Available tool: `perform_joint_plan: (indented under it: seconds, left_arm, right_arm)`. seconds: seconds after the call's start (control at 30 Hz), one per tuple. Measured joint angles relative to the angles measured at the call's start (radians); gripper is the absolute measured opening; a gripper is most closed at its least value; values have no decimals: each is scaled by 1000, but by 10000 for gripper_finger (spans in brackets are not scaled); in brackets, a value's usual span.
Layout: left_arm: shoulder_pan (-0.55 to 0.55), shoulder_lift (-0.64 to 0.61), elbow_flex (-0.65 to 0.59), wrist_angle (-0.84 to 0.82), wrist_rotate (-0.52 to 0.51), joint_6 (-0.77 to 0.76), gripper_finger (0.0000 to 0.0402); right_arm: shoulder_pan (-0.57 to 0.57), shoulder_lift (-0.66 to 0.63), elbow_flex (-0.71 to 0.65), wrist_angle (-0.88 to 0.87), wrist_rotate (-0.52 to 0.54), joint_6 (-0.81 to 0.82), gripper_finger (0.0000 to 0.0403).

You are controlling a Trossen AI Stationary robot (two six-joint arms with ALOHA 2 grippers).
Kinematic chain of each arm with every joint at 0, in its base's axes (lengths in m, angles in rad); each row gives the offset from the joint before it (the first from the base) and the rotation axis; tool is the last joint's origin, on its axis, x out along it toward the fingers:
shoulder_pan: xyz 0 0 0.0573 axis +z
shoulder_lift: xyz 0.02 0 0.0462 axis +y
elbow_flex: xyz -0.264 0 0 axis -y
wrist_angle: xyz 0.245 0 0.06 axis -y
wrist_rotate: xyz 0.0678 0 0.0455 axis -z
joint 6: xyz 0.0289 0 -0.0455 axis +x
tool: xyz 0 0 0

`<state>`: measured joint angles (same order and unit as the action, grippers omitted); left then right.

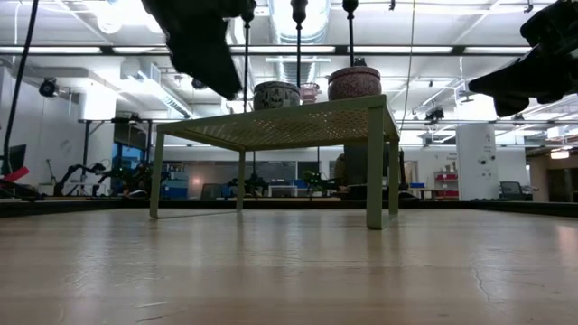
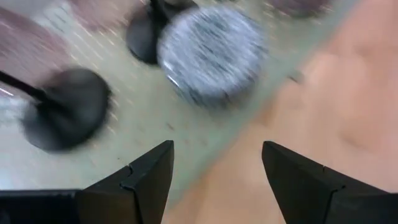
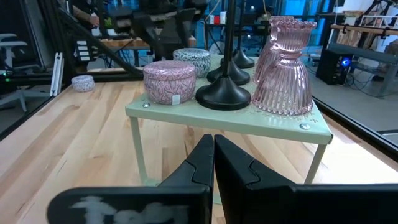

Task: Pick & Place candle stick holders
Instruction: Put the red patterned scented candle on the shelf aligned with the blue patterned scented candle

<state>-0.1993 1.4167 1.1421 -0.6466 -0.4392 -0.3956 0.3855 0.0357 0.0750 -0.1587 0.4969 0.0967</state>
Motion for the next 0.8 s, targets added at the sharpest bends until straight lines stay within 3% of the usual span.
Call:
perform_joint_plan:
  seconds: [0.2,0.4,0.67,0.8]
  left_arm:
    - [-12,-61,15,-161,338,-121,248]
    - [-67,-61,-16,-248,379,-303,265]
    - [-112,-60,-140,-254,385,-433,364]
    - [-128,-60,-182,-252,529,-498,390]
  right_arm:
    - [0,0,0,0,0,0,8]
    - [0,0,0,0,0,0,8]
    - [0,0,0,0,0,0,8]
    - [0,0,0,0,0,0,8]
